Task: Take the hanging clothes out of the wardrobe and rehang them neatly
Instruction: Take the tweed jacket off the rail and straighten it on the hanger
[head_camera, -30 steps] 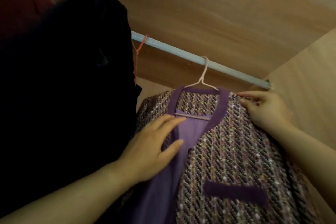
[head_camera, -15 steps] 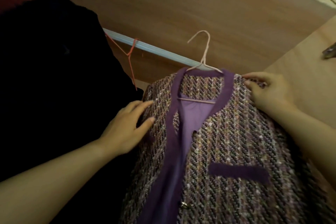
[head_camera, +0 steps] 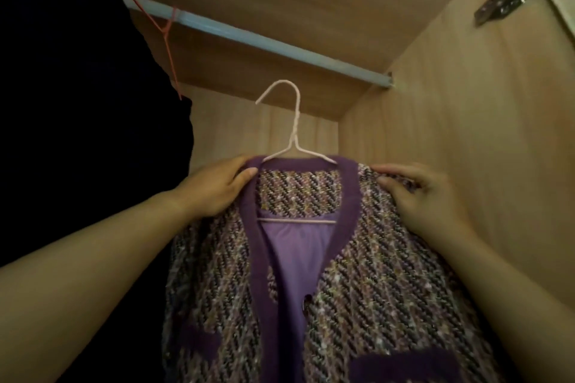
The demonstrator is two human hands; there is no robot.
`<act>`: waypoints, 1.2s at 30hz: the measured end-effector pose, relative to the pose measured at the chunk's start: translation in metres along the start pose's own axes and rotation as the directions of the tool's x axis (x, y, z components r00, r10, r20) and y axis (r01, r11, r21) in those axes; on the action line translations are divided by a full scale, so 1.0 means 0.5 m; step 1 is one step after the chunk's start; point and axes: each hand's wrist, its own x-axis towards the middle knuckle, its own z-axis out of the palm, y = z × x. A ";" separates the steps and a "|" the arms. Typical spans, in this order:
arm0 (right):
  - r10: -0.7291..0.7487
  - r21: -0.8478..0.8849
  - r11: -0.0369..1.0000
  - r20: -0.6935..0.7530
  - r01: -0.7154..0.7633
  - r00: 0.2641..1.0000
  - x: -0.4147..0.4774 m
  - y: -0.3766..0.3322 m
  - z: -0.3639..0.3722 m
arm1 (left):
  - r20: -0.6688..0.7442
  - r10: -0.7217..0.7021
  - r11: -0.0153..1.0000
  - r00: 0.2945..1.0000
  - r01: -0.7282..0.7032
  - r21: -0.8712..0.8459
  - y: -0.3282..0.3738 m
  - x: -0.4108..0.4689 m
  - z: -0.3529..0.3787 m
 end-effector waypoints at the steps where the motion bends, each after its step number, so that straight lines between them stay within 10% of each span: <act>1: 0.025 0.011 1.000 0.012 -0.025 1.000 -0.023 0.003 -0.003 | 0.007 0.009 1.000 1.000 -0.009 -0.026 0.010 -0.019 0.010; 8: 0.163 -0.050 0.986 0.241 -0.156 0.957 -0.177 0.003 -0.039 | -0.304 0.005 1.000 0.953 0.002 0.024 0.093 -0.156 0.034; 36: 0.121 0.008 0.993 0.044 -0.122 0.992 -0.421 -0.460 -0.281 | -0.154 -0.094 0.990 0.984 0.109 0.093 0.377 -0.641 -0.269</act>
